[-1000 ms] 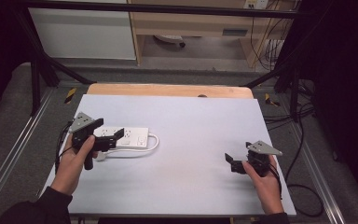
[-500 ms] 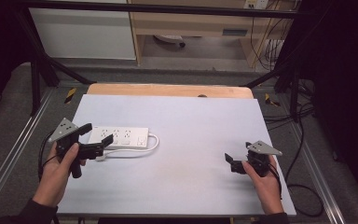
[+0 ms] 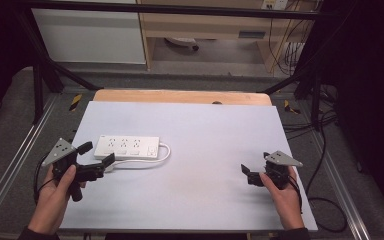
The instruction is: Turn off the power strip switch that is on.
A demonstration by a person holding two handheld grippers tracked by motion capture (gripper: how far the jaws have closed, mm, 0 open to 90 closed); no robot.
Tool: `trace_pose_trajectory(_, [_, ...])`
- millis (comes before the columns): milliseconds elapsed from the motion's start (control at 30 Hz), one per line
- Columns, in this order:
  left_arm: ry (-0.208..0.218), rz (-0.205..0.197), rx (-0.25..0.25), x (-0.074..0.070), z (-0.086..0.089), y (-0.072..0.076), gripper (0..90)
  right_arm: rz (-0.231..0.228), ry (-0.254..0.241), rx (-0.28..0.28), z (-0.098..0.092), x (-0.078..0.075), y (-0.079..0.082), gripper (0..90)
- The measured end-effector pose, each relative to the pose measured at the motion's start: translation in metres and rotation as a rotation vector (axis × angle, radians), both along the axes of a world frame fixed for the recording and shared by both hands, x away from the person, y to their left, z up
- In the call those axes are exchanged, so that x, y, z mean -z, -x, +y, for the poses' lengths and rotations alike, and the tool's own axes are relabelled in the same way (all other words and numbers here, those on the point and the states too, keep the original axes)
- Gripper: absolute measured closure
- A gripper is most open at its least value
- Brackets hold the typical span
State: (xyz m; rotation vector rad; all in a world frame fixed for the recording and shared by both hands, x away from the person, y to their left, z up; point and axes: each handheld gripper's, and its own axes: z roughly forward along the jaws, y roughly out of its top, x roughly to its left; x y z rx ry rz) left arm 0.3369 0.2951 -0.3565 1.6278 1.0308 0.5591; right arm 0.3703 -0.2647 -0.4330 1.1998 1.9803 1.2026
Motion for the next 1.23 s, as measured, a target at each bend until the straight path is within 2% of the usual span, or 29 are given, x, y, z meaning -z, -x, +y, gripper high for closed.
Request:
trace_pose_trajectory(300, [0.017,0.001,0.0,0.006,0.006,0.01,4.8,0.0,0.0,0.0,0.0,0.0,0.0,3.1])
trace_pose_trajectory(433, [0.011,0.003,0.007,0.011,0.007,0.013,4.7,-0.001,0.001,0.0,0.0,0.0,0.0,3.1])
trace_pose_trajectory(533, [0.004,0.016,0.007,0.016,0.007,0.014,4.8,-0.001,0.002,0.0,0.0,0.0,0.0,3.1])
trace_pose_trajectory(1000, [0.019,0.057,0.0,0.045,0.008,0.023,4.9,-0.002,0.008,-0.002,0.001,0.0,0.0,3.1])
trace_pose_trajectory(1200, [-0.001,0.07,0.004,0.058,0.01,0.03,5.0,0.006,0.013,0.006,0.001,0.001,-0.001,3.1])
trace_pose_trajectory(1233, [0.007,0.073,0.002,0.059,0.011,0.031,5.0,0.008,0.02,0.01,0.002,0.002,-0.001,3.1])
